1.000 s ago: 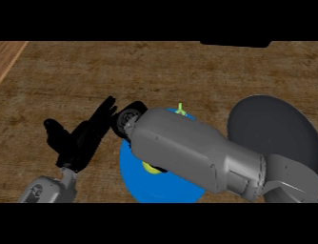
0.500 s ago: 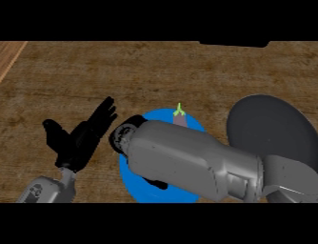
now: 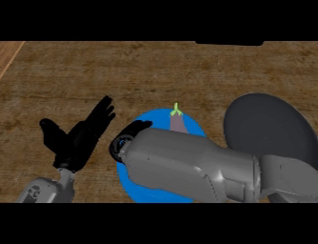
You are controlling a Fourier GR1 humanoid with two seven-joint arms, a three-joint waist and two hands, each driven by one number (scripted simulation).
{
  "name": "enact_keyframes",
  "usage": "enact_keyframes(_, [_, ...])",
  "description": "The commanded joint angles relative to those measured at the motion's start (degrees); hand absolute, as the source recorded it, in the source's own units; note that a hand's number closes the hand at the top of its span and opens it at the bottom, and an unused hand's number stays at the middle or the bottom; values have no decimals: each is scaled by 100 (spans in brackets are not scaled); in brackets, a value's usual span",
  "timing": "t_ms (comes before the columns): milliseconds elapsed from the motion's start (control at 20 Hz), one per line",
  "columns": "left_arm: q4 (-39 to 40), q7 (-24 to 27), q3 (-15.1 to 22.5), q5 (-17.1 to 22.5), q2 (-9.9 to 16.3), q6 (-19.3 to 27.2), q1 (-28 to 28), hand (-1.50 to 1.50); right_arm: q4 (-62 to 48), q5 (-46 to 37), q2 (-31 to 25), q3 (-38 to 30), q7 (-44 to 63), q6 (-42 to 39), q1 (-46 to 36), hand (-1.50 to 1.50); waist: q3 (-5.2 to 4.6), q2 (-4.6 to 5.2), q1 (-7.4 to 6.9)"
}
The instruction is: Pick the pear from the plate and place it in the pan
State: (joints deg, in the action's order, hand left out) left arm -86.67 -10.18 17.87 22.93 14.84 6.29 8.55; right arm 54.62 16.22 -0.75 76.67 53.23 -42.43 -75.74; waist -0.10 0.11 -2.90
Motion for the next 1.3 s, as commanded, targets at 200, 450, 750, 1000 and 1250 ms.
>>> enact_keyframes(200, [216, 468, -248, -42, 41, -293, -303, 0, -166, -406, 72, 137, 169, -250, 175, -150, 5, 3, 144])
enact_keyframes(450, [-355, 56, -114, -125, 12, -135, -475, 0, -246, -560, 72, 110, 117, -195, 213, -150, 7, -4, 58])
enact_keyframes(750, [-93, -76, -382, -98, -18, -203, -56, 0, -470, -1530, 74, 359, -1114, 41, 412, 150, 9, 31, 71])
enact_keyframes(1000, [475, 192, -232, -316, -416, -152, 105, 0, -424, -2224, 75, 552, -1673, 350, 463, 150, 6, 50, 78])
enact_keyframes(1250, [189, 171, -522, -130, -155, -36, -475, 0, 1632, -2483, -353, 125, -914, 2697, 1783, 150, 64, -209, 853])
